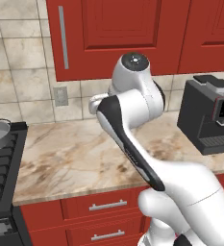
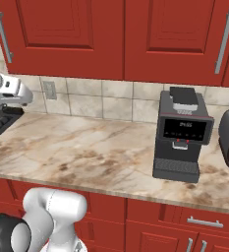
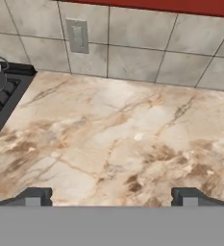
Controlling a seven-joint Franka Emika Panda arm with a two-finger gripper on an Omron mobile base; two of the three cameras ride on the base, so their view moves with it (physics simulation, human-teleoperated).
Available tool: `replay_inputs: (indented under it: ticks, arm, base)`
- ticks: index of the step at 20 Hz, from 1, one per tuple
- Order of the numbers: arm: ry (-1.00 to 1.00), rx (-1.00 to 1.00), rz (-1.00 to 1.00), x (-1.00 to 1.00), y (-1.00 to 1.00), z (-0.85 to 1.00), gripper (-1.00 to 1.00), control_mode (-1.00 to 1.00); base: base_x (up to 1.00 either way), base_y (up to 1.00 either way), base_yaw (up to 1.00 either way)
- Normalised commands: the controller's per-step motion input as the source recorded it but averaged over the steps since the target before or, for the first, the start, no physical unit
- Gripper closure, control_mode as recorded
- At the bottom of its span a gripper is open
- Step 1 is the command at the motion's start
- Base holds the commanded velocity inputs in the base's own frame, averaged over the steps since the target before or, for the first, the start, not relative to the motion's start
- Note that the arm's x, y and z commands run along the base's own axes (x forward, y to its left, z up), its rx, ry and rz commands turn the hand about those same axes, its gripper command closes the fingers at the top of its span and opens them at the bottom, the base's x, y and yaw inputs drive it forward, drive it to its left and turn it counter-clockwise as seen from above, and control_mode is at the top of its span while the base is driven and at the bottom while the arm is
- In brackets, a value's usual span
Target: Open the cabinet and move the ladle to the pot. Then close the cabinet.
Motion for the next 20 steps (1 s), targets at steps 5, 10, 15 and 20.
replay_inputs:
  ticks: [5,10,15,20]
  arm:
    - [-0.32,0.0,0.0,-0.01,0.55,0.17,-1.0,-1.0]
    - [-0.31,0.0,0.0,0.1,0.42,0.06,-1.0,-1.0]
    - [-0.17,0.0,0.0,0.26,0.37,0.23,-1.0,-1.0]
    - [-0.03,0.0,0.0,0.31,0.38,0.39,-1.0,-1.0]
  base:
    - [0.0,0.0,0.0]
    - [0.0,0.0,0.0]
    - [0.0,0.0,0.0]
    - [0.0,0.0,0.0]
